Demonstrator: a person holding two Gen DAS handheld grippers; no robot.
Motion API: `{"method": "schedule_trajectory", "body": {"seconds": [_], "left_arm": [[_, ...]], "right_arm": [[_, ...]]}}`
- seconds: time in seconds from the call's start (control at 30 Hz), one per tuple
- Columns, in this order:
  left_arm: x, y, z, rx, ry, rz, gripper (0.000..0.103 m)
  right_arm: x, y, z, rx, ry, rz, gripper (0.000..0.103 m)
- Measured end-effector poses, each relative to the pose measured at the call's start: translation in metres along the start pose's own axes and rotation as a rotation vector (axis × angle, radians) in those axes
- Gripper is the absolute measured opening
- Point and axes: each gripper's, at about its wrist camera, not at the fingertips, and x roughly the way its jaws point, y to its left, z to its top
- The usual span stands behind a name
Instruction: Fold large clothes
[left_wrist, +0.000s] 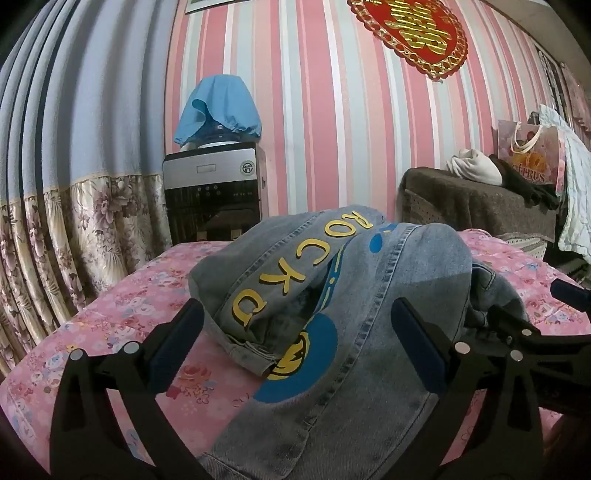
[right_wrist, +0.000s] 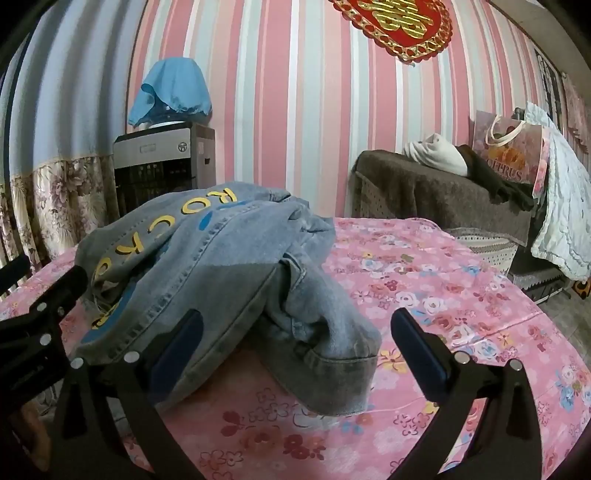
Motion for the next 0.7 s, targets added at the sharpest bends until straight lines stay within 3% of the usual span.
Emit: {"method": "schedule_trajectory", "body": {"seconds": [0.7], "left_arm": [[-0.0002,0.0000,0.0000,0.000,0.002,-0.003,0.100]], "right_arm": [[-0.0031,-0.0010,0.0066,-0.002,-0.007,-0.001,0.101]]}}
